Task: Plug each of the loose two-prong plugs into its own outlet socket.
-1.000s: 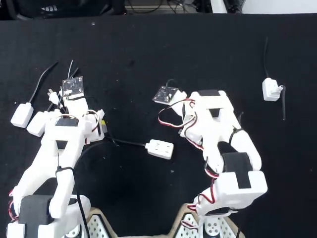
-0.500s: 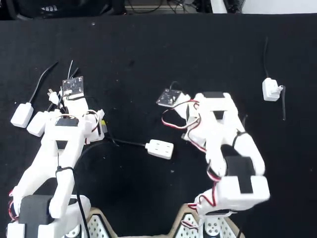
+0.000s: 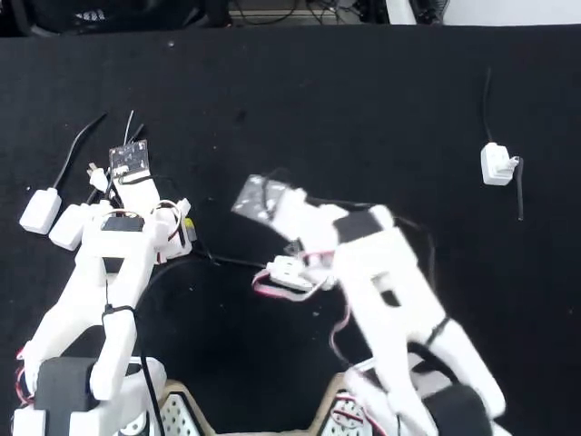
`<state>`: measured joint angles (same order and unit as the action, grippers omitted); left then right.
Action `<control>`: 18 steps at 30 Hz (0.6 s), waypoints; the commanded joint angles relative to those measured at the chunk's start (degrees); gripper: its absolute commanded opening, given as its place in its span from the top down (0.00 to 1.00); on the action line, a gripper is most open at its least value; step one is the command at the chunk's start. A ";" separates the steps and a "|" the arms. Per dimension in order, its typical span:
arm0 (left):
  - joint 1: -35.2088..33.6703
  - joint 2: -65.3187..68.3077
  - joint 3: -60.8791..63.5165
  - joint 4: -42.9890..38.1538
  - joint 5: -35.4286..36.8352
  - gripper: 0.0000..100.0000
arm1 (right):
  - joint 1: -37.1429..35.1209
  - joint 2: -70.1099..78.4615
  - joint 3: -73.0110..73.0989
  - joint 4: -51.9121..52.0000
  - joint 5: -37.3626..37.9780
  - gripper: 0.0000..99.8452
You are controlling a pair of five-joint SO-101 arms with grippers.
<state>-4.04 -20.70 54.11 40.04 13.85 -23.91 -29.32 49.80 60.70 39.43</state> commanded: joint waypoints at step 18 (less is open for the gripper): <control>6.20 -60.22 30.73 -6.33 2.73 0.80 | -16.09 -4.44 22.46 -47.56 -24.70 0.99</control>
<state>-0.70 -71.16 82.07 34.77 17.01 -39.21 -31.60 71.78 17.89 16.75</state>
